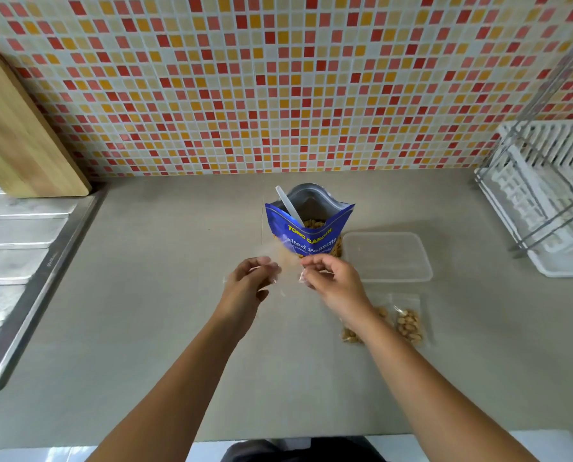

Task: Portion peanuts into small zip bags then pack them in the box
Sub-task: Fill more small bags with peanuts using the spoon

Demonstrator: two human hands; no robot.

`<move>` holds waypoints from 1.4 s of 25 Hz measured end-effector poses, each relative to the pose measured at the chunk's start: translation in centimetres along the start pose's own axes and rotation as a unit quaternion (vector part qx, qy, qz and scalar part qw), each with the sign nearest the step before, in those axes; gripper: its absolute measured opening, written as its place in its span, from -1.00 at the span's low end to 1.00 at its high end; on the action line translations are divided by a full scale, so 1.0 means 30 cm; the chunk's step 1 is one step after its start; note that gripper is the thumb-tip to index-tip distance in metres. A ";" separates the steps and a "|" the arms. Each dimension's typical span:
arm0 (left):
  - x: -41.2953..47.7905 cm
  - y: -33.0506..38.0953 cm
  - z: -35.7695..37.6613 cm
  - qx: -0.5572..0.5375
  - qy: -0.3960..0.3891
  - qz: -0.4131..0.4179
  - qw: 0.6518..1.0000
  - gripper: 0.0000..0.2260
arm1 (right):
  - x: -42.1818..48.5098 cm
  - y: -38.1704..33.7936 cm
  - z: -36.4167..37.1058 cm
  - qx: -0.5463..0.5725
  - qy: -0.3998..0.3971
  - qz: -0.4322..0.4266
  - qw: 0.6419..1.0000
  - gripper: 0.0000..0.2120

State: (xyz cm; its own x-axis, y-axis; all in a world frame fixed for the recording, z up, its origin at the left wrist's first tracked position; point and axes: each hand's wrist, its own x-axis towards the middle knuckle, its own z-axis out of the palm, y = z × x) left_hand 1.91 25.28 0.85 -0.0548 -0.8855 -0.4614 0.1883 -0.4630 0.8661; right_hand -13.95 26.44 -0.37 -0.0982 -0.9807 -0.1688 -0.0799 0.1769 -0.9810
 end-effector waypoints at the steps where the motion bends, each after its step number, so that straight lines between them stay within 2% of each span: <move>1: 0.001 0.019 0.005 -0.037 0.001 0.006 0.999 -0.92 | -0.004 -0.018 -0.022 -0.022 -0.011 -0.011 1.000 -0.76; 4: -0.005 0.073 0.013 -0.015 -0.021 0.036 0.999 -0.87 | -0.012 -0.067 -0.078 -0.023 -0.028 -0.022 0.999 -0.77; 7: -0.035 0.119 0.050 0.036 -0.045 0.093 0.994 -0.85 | -0.018 -0.115 -0.108 0.081 -0.018 -0.013 0.996 -0.87; 10: -0.052 0.181 0.105 0.042 -0.058 0.141 0.987 -0.90 | -0.003 -0.168 -0.134 0.082 0.011 -0.061 0.995 -0.69; 14: -0.028 0.254 0.142 -0.004 -0.110 0.094 0.989 -0.87 | 0.027 -0.239 -0.168 0.071 0.057 -0.088 0.992 -0.68; 21: -0.007 0.277 0.150 -0.128 -0.185 -0.011 0.974 -0.74 | 0.055 -0.256 -0.198 0.053 0.066 -0.116 0.990 -0.69; 25: 0.010 0.260 0.155 -0.110 -0.176 0.004 0.978 -0.89 | 0.062 -0.243 -0.207 0.045 0.067 -0.119 0.990 -0.70; 28: 0.019 0.254 0.158 -0.122 -0.195 -0.005 0.973 -0.89 | 0.070 -0.235 -0.209 0.035 0.060 -0.122 0.990 -0.69; 33: -0.008 0.251 0.199 -0.215 -0.220 -0.053 0.950 -0.85 | 0.075 -0.225 -0.184 0.034 0.048 -0.120 0.991 -0.72; 35: -0.008 0.254 0.199 -0.188 -0.202 -0.035 0.961 -0.88 | 0.075 -0.221 -0.192 0.028 0.060 -0.115 0.991 -0.72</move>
State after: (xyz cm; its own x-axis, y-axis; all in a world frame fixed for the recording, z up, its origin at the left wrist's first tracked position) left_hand -2.50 21.73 8.69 -0.4411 -0.8313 -0.3382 0.5069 -0.5417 0.6705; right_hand -19.36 23.55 6.31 -0.2013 -0.9771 0.0686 -0.0579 -0.0580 -0.9966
